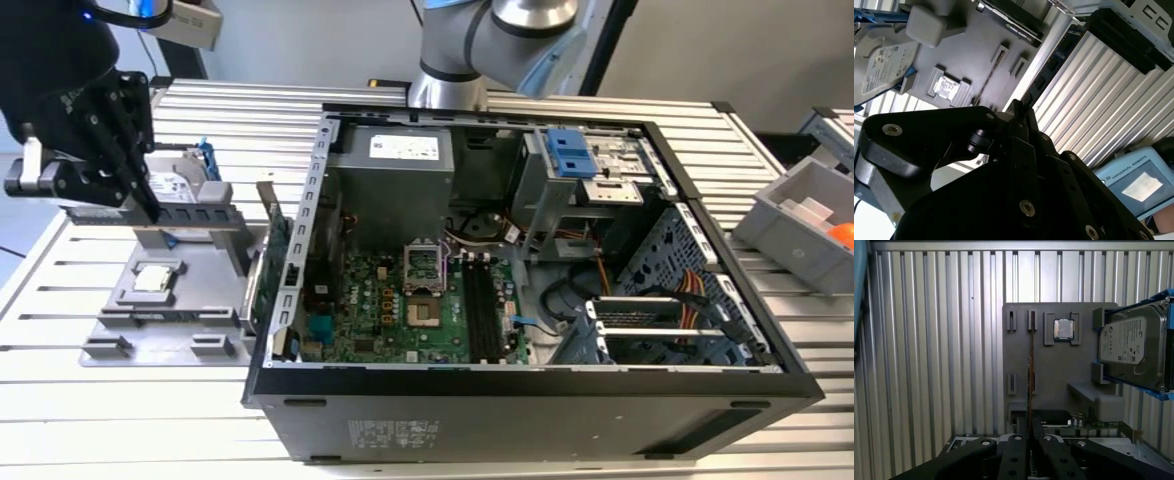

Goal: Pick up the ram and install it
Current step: 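Pick up the ram and move it above insertion slot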

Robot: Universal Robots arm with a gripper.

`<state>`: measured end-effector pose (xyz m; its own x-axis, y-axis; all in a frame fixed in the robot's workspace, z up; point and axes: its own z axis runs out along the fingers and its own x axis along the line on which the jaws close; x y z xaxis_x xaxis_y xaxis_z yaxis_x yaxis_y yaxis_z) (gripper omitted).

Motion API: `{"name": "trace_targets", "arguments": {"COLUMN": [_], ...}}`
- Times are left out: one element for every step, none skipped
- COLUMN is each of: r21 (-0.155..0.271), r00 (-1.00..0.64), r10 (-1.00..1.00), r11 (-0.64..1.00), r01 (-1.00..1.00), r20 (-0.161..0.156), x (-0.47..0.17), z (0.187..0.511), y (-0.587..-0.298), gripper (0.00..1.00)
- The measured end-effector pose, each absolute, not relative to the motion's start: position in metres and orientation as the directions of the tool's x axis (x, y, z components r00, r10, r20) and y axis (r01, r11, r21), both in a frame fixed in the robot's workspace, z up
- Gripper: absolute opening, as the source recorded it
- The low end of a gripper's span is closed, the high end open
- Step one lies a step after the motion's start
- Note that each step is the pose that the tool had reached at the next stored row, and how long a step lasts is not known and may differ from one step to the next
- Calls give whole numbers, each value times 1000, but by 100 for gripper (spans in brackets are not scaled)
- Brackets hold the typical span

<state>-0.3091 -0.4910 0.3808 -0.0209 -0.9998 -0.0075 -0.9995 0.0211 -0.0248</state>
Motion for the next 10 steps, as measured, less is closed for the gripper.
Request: {"name": "trace_targets", "arguments": {"r21": [-25, -25, -25, -25, -25, -25, -25, -25, -25, -25], "r00": [-21, -21, -21, -20, -20, -20, -20, -20, -20, -20], "r10": [-1000, -1000, -1000, -1000, -1000, -1000, -1000, -1000, -1000, -1000], "r11": [21, 21, 21, 21, 21, 20, 20, 20, 20, 20], "r01": [-999, -999, -999, -999, -999, -999, -999, -999, -999, -999], "r20": [-8, -7, -7, -7, -7, -8, -8, -8, -7, -7], "x": [-308, -306, -305, -303, -302, -300, -299, -297, -296, -294], "z": [381, 381, 381, 381, 381, 381, 381, 381, 381, 381], "y": [-491, -491, -491, -491, -491, -491, -491, -491, -491, -491], "gripper": [0, 0, 0, 0, 0, 0, 0, 0, 0, 0]}}
